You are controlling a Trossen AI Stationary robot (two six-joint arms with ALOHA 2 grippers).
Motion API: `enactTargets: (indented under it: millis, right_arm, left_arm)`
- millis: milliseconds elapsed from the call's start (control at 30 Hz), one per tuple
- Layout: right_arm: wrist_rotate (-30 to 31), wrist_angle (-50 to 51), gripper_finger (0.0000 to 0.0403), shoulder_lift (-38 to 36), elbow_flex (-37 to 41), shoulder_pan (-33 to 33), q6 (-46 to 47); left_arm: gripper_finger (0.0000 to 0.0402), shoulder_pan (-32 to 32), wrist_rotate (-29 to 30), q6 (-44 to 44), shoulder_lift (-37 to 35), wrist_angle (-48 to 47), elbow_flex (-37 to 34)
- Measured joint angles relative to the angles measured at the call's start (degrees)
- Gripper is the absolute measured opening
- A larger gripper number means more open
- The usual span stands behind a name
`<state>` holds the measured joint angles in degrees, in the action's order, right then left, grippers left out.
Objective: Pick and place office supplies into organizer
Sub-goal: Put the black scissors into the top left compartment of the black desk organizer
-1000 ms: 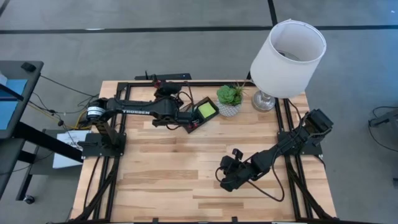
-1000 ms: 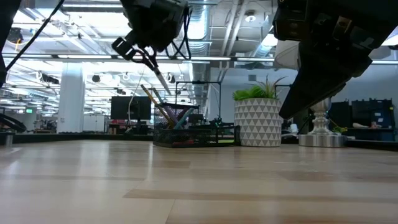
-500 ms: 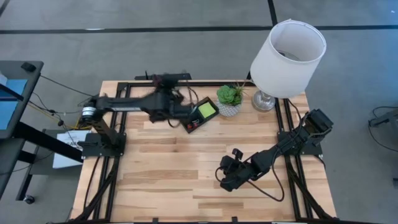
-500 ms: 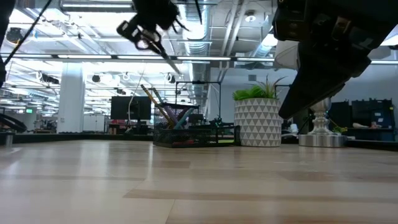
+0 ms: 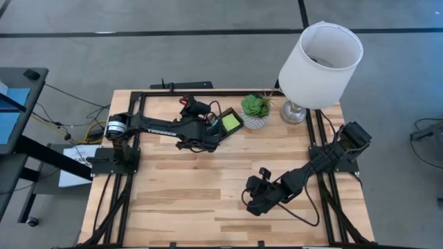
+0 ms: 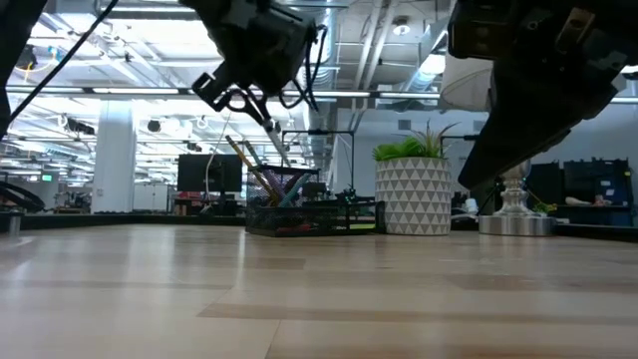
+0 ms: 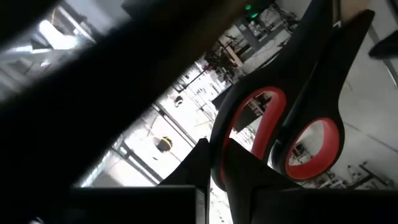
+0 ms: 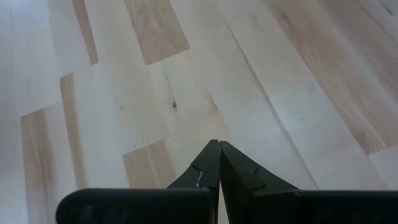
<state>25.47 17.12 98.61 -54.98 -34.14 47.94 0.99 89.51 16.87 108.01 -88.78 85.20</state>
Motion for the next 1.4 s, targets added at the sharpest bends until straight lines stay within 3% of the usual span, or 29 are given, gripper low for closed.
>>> enactTargets:
  millis: [167, 500, 700, 833, 1100, 1400]
  right_arm:
    - [0.05, -0.31, 0.0004, 0.00, 0.00, 0.01, -0.36]
    - [0.07, -0.57, 0.0004, 0.00, 0.00, 0.03, -2.66]
    - [0.05, -1.32, 0.0004, 0.00, 0.00, 0.21, -3.43]
    - [-0.01, -1.30, 0.0004, 0.00, 0.00, 0.21, -3.44]
    - [-0.04, -1.30, 0.0004, 0.00, 0.00, 0.21, -3.58]
    - [-0.04, -1.30, 0.0004, 0.00, 0.00, 0.21, -3.56]
  left_arm:
    - [0.0011, -0.09, -0.89, 1.73, -0.03, 6.59, -3.24]
    - [0.0011, -0.06, 0.84, 24.00, -0.15, 31.47, -11.29]
    - [0.0064, -0.19, -9.79, 32.34, -0.04, 40.64, -10.72]
    - [0.0094, -0.11, -14.65, 35.51, -0.11, 40.90, -10.72]
    - [0.0123, -1.52, -7.86, 38.08, -0.11, 44.13, -10.72]
    - [0.0141, -5.09, -5.33, 46.18, -0.09, 49.97, -10.72]
